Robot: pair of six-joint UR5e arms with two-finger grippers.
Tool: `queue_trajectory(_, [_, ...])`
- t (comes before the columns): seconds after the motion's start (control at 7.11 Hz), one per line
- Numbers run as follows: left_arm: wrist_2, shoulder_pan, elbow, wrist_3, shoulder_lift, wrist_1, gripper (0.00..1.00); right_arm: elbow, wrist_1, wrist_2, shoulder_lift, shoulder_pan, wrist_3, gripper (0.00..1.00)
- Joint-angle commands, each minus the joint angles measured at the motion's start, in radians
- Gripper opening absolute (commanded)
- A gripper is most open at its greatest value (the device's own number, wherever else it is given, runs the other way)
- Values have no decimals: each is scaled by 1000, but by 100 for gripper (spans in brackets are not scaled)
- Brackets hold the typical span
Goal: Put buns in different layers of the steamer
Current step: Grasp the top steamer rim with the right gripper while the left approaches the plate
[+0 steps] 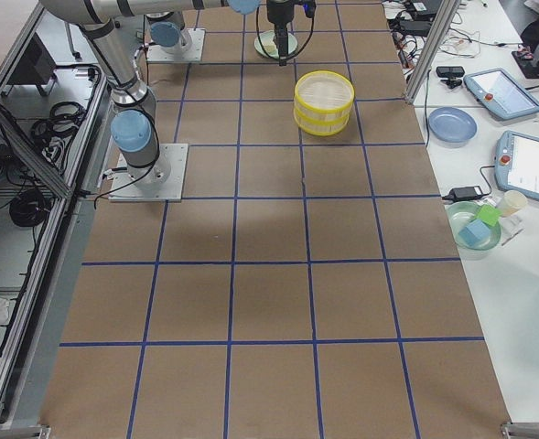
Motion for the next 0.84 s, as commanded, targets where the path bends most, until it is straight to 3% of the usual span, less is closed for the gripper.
queue_trajectory(0.0, [2, 4, -2, 0, 1, -2, 100, 48, -103, -14, 111, 10, 68, 100])
queue_trajectory(0.42, [-1, 19, -5, 5, 0, -13, 100, 145, -469, -17, 335, 13, 67, 98])
queue_trajectory(0.7, [-3, 47, -87, 2, -35, -5, 100, 145, -597, -8, 401, 13, 69, 67])
